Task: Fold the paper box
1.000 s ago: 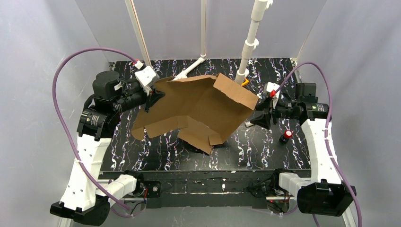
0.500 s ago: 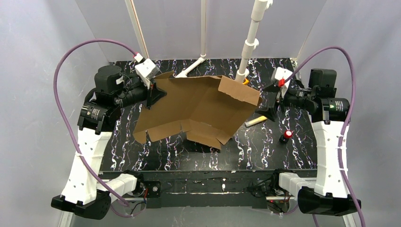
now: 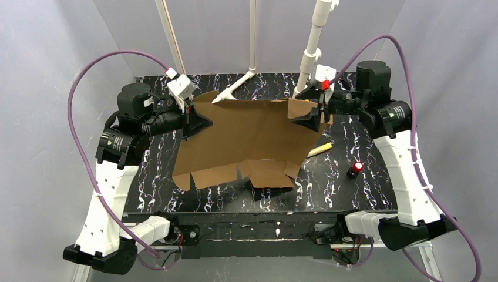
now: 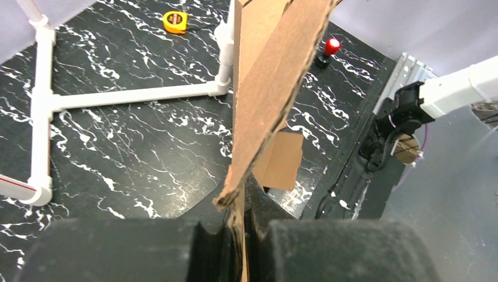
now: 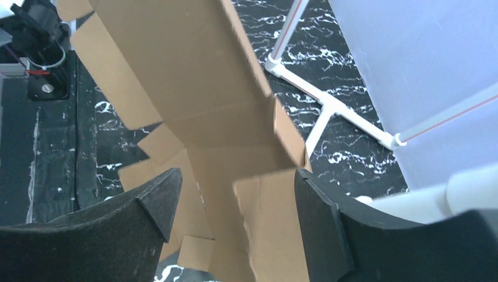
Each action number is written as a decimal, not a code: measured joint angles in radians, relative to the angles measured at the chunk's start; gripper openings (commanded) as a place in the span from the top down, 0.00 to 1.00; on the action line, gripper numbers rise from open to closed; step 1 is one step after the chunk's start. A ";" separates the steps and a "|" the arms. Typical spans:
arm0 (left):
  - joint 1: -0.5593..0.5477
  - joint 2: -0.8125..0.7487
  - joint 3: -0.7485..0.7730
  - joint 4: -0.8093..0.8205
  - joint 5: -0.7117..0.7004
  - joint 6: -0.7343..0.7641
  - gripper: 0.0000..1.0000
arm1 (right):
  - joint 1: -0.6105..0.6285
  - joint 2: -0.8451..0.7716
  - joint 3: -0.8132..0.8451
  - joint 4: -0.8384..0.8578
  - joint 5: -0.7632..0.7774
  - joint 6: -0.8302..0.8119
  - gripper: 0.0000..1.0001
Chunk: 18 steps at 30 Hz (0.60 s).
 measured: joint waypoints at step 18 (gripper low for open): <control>0.000 -0.034 -0.060 0.012 0.054 -0.017 1.00 | 0.200 0.110 0.042 0.053 0.254 -0.090 0.68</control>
